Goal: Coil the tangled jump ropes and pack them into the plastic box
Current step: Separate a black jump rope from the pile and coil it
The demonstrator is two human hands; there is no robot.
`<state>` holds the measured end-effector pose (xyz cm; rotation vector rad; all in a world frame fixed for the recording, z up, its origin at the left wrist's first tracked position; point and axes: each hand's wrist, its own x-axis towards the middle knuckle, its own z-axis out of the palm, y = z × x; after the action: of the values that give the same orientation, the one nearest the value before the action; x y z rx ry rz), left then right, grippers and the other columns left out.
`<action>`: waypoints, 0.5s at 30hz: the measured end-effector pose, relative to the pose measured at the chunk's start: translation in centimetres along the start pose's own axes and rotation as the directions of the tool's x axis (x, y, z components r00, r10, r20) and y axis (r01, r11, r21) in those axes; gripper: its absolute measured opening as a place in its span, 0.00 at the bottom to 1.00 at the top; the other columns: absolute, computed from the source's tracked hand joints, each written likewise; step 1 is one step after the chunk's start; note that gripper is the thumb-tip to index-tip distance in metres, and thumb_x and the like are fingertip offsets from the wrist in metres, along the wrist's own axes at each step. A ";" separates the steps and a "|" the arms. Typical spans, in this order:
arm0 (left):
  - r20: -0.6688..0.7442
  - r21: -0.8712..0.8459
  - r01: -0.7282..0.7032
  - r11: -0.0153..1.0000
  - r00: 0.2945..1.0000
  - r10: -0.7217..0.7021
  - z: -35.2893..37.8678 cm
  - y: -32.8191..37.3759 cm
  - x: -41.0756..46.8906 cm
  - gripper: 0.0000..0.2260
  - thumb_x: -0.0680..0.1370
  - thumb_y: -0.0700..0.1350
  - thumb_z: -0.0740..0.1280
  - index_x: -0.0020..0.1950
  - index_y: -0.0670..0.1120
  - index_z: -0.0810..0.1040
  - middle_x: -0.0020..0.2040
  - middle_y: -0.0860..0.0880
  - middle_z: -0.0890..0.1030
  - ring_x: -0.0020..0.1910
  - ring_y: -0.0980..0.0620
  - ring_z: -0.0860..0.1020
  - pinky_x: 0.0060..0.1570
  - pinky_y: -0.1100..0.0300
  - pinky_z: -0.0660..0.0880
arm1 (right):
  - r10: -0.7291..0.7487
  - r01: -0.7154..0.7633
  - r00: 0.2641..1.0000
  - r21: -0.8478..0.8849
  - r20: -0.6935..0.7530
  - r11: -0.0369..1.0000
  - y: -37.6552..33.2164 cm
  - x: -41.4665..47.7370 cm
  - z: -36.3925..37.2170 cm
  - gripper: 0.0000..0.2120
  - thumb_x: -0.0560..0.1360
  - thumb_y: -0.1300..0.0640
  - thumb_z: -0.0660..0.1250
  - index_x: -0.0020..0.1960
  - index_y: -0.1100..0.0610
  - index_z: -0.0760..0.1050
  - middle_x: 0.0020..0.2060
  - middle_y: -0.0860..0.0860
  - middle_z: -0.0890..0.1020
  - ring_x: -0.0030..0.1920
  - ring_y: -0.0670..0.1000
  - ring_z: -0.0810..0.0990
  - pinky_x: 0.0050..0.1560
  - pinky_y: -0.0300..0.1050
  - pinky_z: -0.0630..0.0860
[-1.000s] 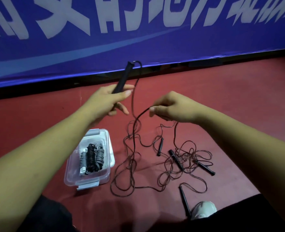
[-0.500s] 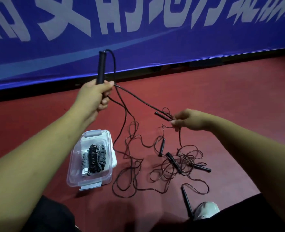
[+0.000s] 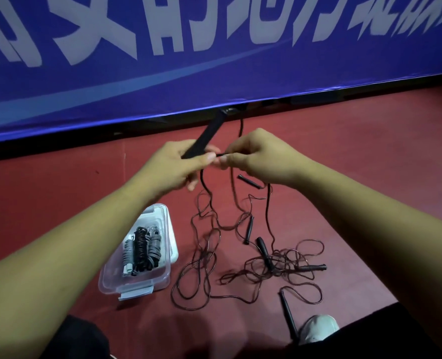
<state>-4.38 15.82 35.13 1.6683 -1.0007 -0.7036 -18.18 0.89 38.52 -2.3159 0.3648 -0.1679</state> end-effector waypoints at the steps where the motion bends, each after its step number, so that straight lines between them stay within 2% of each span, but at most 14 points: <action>1: 0.020 -0.006 0.005 1.000 1.000 -0.005 0.2 0.0 -0.1 0.02 0.79 0.44 0.68 0.50 0.46 0.80 0.33 0.47 0.80 0.21 0.53 0.68 0.22 0.66 0.60 | 0.002 -0.002 1.000 0.012 -0.004 1.000 0.0 0.0 -0.1 0.09 0.78 0.52 0.69 0.43 0.54 0.84 0.20 0.43 0.70 0.22 0.43 0.67 0.27 0.34 0.62; 3: -0.025 -0.049 0.005 0.999 1.000 -0.006 0.3 -0.1 0.0 0.06 0.79 0.43 0.68 0.43 0.46 0.76 0.28 0.50 0.74 0.21 0.55 0.64 0.21 0.66 0.59 | 0.007 -0.007 1.000 0.000 0.017 1.000 0.8 -0.1 -0.2 0.10 0.78 0.50 0.69 0.41 0.52 0.82 0.22 0.45 0.74 0.23 0.43 0.69 0.29 0.38 0.66; 5: -0.151 -0.142 -0.011 0.990 0.989 -0.011 0.0 0.0 0.5 0.09 0.79 0.42 0.69 0.40 0.47 0.73 0.27 0.52 0.70 0.21 0.56 0.62 0.20 0.66 0.57 | 0.050 -0.049 0.997 -0.027 0.055 0.998 2.6 -0.1 -0.2 0.12 0.79 0.48 0.67 0.41 0.53 0.81 0.27 0.49 0.80 0.28 0.52 0.77 0.33 0.47 0.72; 6: -0.224 -0.188 -0.023 0.982 0.974 -0.020 -0.3 0.0 0.8 0.10 0.79 0.42 0.69 0.39 0.47 0.72 0.27 0.53 0.69 0.22 0.56 0.62 0.20 0.66 0.57 | 0.099 -0.096 0.992 -0.040 0.078 0.995 4.0 0.0 -0.2 0.12 0.80 0.49 0.67 0.42 0.54 0.80 0.31 0.52 0.83 0.32 0.55 0.80 0.37 0.49 0.75; 9: -0.366 -0.308 -0.004 0.951 0.923 -0.115 -1.8 -0.3 1.4 0.10 0.79 0.42 0.68 0.40 0.49 0.71 0.29 0.52 0.68 0.21 0.57 0.61 0.20 0.66 0.55 | 0.303 -0.269 0.939 -0.204 0.164 0.941 8.6 -1.0 -0.3 0.11 0.81 0.52 0.65 0.47 0.58 0.81 0.41 0.53 0.86 0.41 0.49 0.82 0.44 0.42 0.73; 11: -0.383 -0.230 0.071 0.971 0.910 -0.157 -3.1 -1.3 1.6 0.08 0.79 0.43 0.68 0.41 0.48 0.73 0.31 0.50 0.72 0.19 0.57 0.64 0.19 0.67 0.56 | 0.350 -0.303 0.919 -0.244 0.181 0.921 10.5 -1.8 -0.3 0.12 0.82 0.53 0.64 0.48 0.59 0.81 0.40 0.53 0.86 0.41 0.48 0.82 0.46 0.43 0.73; 13: -0.389 0.001 0.193 0.981 0.904 -0.178 -3.9 -2.4 1.7 0.02 0.79 0.42 0.69 0.47 0.47 0.77 0.37 0.47 0.79 0.17 0.57 0.71 0.19 0.67 0.60 | 0.309 -0.296 0.944 -0.118 0.115 0.948 10.3 -1.9 -0.5 0.12 0.82 0.54 0.63 0.49 0.60 0.81 0.35 0.54 0.84 0.35 0.49 0.83 0.42 0.45 0.78; 15: -0.435 0.120 0.248 0.961 0.884 -0.173 -4.1 -3.1 1.9 0.07 0.78 0.42 0.69 0.56 0.45 0.79 0.45 0.46 0.82 0.20 0.57 0.77 0.18 0.67 0.65 | 0.202 -0.202 0.979 -0.022 -0.006 0.979 8.3 -1.4 -0.8 0.12 0.82 0.54 0.63 0.49 0.59 0.81 0.29 0.52 0.77 0.28 0.48 0.79 0.34 0.42 0.76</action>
<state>0.77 16.51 33.49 1.9957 -0.5862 -0.3716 -21.46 -4.71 33.10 -2.2837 0.6031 -0.0680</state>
